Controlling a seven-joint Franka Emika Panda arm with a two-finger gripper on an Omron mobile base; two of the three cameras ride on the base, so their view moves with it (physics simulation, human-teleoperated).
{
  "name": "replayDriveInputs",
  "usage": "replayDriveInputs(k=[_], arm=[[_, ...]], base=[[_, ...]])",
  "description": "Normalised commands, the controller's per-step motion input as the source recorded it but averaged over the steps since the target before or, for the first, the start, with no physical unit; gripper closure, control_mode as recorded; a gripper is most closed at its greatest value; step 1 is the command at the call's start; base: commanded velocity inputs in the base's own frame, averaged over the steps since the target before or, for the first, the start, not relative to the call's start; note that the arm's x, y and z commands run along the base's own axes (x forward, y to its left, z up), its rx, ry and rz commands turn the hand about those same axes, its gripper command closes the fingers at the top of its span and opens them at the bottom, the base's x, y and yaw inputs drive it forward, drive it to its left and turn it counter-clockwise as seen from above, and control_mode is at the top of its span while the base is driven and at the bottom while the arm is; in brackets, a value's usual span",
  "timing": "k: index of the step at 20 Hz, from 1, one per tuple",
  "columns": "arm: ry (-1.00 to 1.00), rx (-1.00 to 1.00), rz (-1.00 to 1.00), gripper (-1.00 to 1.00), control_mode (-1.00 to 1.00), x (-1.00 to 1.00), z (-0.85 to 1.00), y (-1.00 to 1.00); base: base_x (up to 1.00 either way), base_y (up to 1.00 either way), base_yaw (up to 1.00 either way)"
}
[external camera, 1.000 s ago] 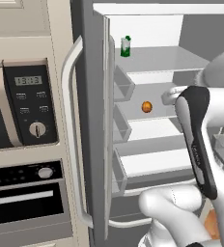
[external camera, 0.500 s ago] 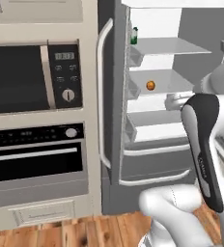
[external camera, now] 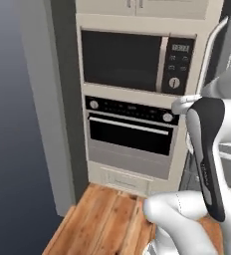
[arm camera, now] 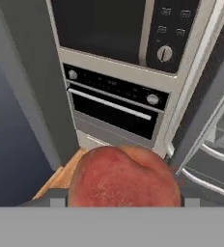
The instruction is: Pick up each peach from the fridge and place one peach on each plate on the dining counter.
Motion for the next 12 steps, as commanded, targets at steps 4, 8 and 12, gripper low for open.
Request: replayDriveInputs(k=[4,8,12], arm=[[0.0,0.0,0.0,1.0,1.0,0.0,0.0,0.0],[0.0,0.0,0.0,1.0,1.0,0.0,0.0,0.0],[0.0,0.0,0.0,1.0,1.0,0.0,0.0,0.0]], base=[[0.0,0.0,1.0],[0.0,0.0,1.0],[0.0,0.0,1.0]])
